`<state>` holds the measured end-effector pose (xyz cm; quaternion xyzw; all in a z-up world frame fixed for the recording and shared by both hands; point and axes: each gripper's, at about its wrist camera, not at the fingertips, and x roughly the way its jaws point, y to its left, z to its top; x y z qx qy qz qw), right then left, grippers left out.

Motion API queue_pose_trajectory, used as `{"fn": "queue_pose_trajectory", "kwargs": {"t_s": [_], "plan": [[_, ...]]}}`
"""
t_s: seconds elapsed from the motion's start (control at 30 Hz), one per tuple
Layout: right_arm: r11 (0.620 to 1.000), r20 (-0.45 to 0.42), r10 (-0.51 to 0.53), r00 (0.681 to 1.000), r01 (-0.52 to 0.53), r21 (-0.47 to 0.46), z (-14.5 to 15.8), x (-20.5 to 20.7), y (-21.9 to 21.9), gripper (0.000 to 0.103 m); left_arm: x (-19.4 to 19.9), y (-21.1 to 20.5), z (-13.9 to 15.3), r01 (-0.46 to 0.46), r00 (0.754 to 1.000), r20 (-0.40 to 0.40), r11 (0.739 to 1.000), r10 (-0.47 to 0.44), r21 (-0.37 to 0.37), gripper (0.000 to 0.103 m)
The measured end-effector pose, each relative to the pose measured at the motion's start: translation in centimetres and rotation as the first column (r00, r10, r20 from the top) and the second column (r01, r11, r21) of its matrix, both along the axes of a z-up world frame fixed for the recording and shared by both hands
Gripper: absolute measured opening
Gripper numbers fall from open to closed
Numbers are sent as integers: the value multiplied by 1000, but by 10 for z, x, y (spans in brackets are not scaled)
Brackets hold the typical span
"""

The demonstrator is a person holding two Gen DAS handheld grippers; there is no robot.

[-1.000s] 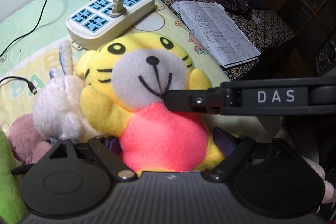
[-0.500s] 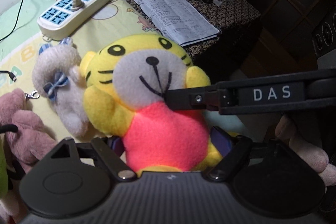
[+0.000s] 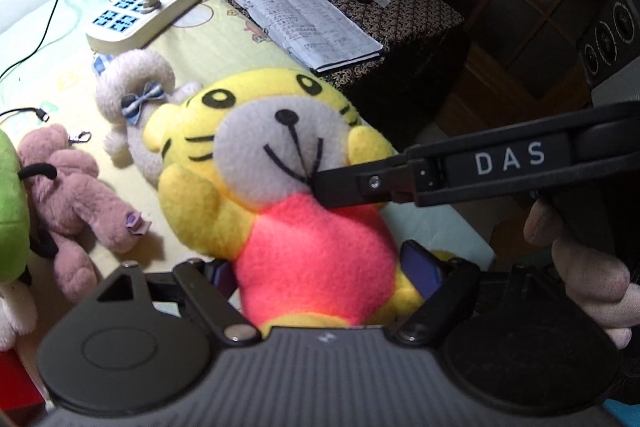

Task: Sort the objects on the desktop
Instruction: 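Carry the tiger plush with the right tool over the red box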

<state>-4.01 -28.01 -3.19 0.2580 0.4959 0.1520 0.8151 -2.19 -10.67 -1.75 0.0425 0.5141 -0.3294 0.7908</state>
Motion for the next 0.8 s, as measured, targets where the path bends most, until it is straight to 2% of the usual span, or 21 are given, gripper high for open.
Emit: {"fn": "queue_pose_trajectory", "kwargs": {"t_s": [0.17, 0.43, 0.8], "plan": [[1000, 32, -2, 999, 3, -16, 18, -14, 28, 36, -14, 31, 18, 16, 999, 38, 1000, -15, -17, 82], [999, 47, 53, 998, -52, -13, 38, -29, 92, 36, -26, 103, 41, 23, 999, 24, 999, -21, -50, 82], [988, 109, 157, 982, -156, -10, 63, -31, 177, 36, -40, 200, 64, -28, 997, 66, 995, 34, -91, 82]]}}
